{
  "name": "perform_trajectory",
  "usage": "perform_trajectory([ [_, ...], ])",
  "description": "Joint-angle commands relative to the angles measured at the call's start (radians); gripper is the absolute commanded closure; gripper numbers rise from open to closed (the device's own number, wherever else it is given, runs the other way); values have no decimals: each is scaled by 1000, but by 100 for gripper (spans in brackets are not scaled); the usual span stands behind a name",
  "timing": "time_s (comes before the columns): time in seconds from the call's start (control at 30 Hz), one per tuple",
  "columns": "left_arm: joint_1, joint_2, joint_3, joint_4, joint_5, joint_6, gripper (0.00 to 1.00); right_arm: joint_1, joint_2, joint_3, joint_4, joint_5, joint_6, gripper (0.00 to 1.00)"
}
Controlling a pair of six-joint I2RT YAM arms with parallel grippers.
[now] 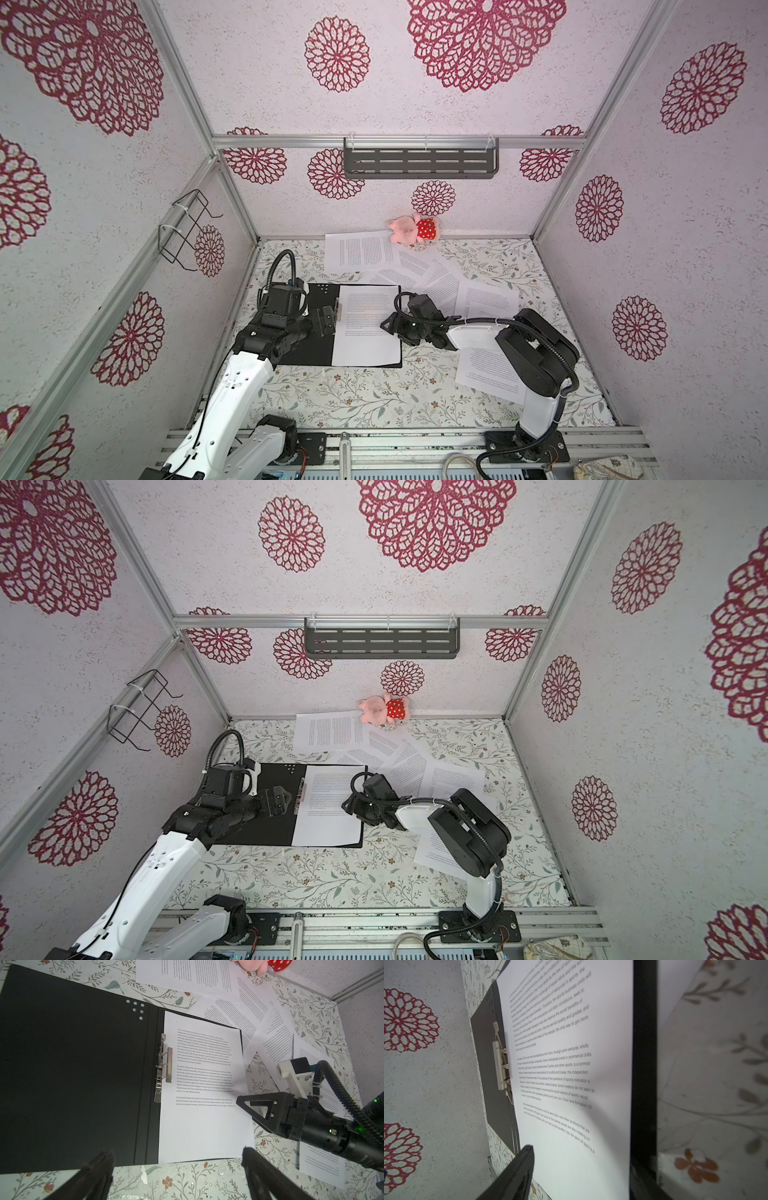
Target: Put the files into the folder
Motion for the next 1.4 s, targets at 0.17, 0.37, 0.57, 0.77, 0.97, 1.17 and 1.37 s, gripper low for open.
perform_trajectory([
  [0.17,10,0,1,0,10,25,1,31,-21,53,-106,62,-51,33],
  [0.37,10,-1,1,0,10,24,1,32,-26,65,-145,89,-76,31],
  [0.57,10,0,1,-2,5,24,1,31,-24,91,-209,130,-119,23],
  [0.77,11,0,5,-7,3,21,1,29,-26,106,-260,180,-166,13],
  [0.97,10,12,0,-2,49,22,1,14,-64,130,-317,235,-230,6],
  [1.17,-11,80,5,1,108,-11,1,-55,-201,34,-234,161,-351,6],
  [1.37,-42,186,41,6,99,-50,1,-107,-291,14,-262,117,-486,5],
])
